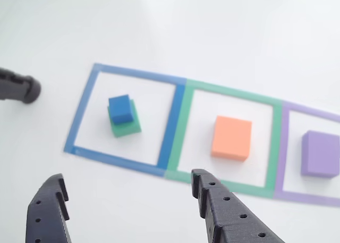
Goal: Tower of hanoi
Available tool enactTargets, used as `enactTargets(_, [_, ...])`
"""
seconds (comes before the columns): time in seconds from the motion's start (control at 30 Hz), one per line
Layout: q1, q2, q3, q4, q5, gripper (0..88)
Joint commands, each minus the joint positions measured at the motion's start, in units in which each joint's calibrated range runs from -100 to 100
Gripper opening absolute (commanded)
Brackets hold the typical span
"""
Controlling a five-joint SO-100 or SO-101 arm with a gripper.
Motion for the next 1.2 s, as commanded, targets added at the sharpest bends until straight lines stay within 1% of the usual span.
enactTargets(0.0, [0.9,-1.6,9.6,-12.2,4.9,30.9])
enactTargets(0.17, [1.9,-1.6,22.3,-26.7,4.9,32.7])
enactTargets(0.23, [1.9,-0.7,27.8,-34.5,4.9,33.3])
enactTargets(0.33, [1.6,1.8,36.9,-51.0,4.9,34.9])
enactTargets(0.5, [0.8,6.6,49.0,-73.1,4.9,36.4])
enactTargets(0.7, [-0.3,15.1,57.5,-93.8,4.9,37.9])
enactTargets(0.93, [-2.4,22.8,64.3,-110.2,4.9,39.3])
enactTargets(1.17, [-2.1,38.8,62.4,-125.2,4.9,38.8])
